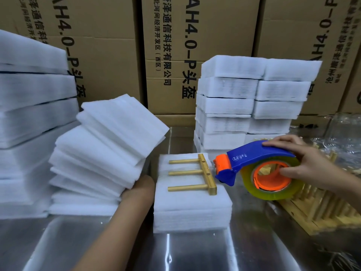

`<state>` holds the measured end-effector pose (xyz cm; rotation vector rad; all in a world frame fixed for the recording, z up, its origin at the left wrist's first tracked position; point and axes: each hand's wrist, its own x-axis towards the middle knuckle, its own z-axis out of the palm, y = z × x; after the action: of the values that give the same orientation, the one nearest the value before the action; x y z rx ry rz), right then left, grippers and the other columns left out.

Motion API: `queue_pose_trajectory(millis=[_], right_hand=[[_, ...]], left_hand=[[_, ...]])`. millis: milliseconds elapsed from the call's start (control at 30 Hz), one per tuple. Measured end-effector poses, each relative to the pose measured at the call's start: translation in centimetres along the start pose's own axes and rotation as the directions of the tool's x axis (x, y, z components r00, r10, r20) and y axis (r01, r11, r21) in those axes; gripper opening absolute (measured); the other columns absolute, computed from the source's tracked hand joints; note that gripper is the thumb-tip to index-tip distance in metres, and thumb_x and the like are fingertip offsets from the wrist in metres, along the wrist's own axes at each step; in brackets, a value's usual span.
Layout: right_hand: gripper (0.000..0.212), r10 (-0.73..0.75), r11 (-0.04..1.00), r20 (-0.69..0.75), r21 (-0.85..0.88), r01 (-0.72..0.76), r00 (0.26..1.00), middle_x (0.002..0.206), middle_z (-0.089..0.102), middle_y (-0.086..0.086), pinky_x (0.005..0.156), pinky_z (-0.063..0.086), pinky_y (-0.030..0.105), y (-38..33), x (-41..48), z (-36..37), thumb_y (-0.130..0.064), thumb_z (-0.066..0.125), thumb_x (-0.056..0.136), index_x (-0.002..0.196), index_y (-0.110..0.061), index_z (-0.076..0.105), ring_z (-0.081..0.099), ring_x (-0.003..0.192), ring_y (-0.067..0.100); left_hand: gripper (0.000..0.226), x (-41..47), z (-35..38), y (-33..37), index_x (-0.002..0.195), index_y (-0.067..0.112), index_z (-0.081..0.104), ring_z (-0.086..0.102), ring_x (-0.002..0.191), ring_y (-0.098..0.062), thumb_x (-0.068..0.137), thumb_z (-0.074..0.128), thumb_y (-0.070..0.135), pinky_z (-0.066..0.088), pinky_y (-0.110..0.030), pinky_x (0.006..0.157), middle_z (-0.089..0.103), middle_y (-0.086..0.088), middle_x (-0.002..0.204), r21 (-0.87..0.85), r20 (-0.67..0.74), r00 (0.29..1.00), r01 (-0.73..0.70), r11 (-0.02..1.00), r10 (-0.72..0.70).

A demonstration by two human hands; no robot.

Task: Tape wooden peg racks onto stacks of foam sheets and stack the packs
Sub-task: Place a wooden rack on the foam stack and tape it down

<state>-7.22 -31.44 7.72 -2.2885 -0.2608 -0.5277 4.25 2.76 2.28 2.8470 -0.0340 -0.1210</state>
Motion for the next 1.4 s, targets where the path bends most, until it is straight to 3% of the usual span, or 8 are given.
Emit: queue_pose_trajectory(millis=[100, 600, 900, 1000, 1133, 1200, 1300, 1400], right_hand=[[0.085, 0.017, 1.0, 0.028, 0.01, -0.017, 0.999, 0.108, 0.041, -0.033, 0.068, 0.051, 0.012, 0.0, 0.0, 0.2, 0.013, 0.069, 0.073, 0.103, -0.066, 0.059, 0.047, 0.098, -0.016], [0.087, 0.028, 0.999, 0.042, -0.016, -0.027, 0.999, 0.114, 0.04, -0.024, 0.069, 0.049, 0.017, 0.2, 0.4, 0.6, 0.012, 0.07, 0.073, 0.102, -0.068, 0.056, 0.047, 0.1, -0.016], [0.079, 0.085, 0.994, 0.09, -0.075, -0.078, 0.992, 0.114, 0.038, -0.025, 0.066, 0.053, 0.024, -0.1, 0.3, 0.3, 0.006, 0.071, 0.075, 0.109, -0.064, 0.055, 0.054, 0.092, 0.004], [0.078, 0.081, 0.992, 0.09, -0.105, -0.071, 0.993, 0.115, 0.037, -0.024, 0.068, 0.052, 0.021, -0.2, 0.4, 0.3, 0.005, 0.071, 0.075, 0.112, -0.062, 0.053, 0.051, 0.094, 0.001], [0.075, 0.103, 0.991, 0.103, -0.097, -0.093, 0.989, 0.115, 0.037, -0.021, 0.063, 0.049, 0.014, -0.2, 0.4, 0.4, 0.007, 0.069, 0.076, 0.114, -0.056, 0.052, 0.052, 0.09, 0.003], [0.075, 0.113, 0.991, 0.11, -0.09, -0.103, 0.987, 0.118, 0.036, -0.019, 0.063, 0.048, 0.011, 0.0, 0.4, 0.5, 0.007, 0.069, 0.077, 0.115, -0.055, 0.051, 0.05, 0.094, 0.004], [0.075, 0.132, 0.988, 0.126, -0.099, -0.12, 0.983, 0.121, 0.035, -0.014, 0.065, 0.048, 0.013, 0.2, 0.3, 0.6, 0.007, 0.069, 0.078, 0.117, -0.054, 0.05, 0.049, 0.099, 0.005], [0.075, 0.149, 0.983, 0.138, -0.128, -0.132, 0.979, 0.122, 0.035, -0.01, 0.065, 0.047, 0.014, 0.1, 0.4, 0.4, 0.006, 0.069, 0.078, 0.118, -0.055, 0.049, 0.049, 0.099, 0.007]], left_hand=[[0.038, 0.1, 0.6, -0.3, 0.133, 0.004, 0.048, 0.045, 0.128, -0.028, 0.098, 0.034, 0.005, 0.037, -0.034, 0.102, 0.046, -0.012, 0.139, 0.1, 0.0, 0.996, 0.093, 0.991, -0.093], [0.051, -0.3, 2.6, -1.1, 0.14, 0.013, 0.029, 0.051, 0.121, -0.021, 0.094, 0.048, 0.022, 0.042, -0.03, 0.077, 0.047, -0.002, 0.136, 0.306, -0.1, 0.995, 0.052, 0.951, -0.022], [0.038, -0.7, 3.3, -1.6, 0.131, 0.014, 0.037, 0.044, 0.125, -0.025, 0.096, 0.044, 0.024, 0.042, -0.033, 0.093, 0.035, -0.008, 0.137, 0.34, -0.135, 0.985, -0.06, 0.938, 0.111], [0.031, 0.0, 2.2, -1.7, 0.125, 0.012, 0.049, 0.051, 0.115, -0.024, 0.097, 0.041, 0.024, 0.044, -0.031, 0.089, 0.048, -0.009, 0.13, 0.189, -0.02, 0.981, -0.184, 0.965, 0.191], [0.022, -0.3, 0.8, -1.7, 0.068, 0.01, 0.06, 0.058, 0.072, -0.015, 0.089, 0.054, 0.016, 0.04, -0.02, 0.059, 0.065, -0.004, 0.078, -0.252, -0.088, 0.983, -0.18, 0.951, 0.162], [0.033, -0.6, 1.0, -2.1, 0.057, 0.014, 0.051, 0.049, 0.053, -0.009, 0.09, 0.051, 0.008, 0.036, -0.016, 0.044, 0.053, 0.0, 0.06, -0.539, -0.088, 0.995, -0.081, 0.838, 0.04], [0.034, -1.6, 0.7, -1.8, 0.074, 0.012, 0.053, 0.042, 0.034, -0.01, 0.097, 0.043, 0.034, 0.034, -0.015, 0.035, 0.062, -0.017, 0.054, -0.927, 0.169, 0.983, 0.183, 0.328, -0.071], [0.055, -2.2, -0.1, -1.0, 0.083, 0.013, 0.056, 0.049, 0.036, -0.014, 0.083, 0.046, 0.068, 0.039, -0.018, 0.042, 0.065, -0.013, 0.055, -0.926, 0.299, 0.954, 0.287, 0.245, 0.013]])
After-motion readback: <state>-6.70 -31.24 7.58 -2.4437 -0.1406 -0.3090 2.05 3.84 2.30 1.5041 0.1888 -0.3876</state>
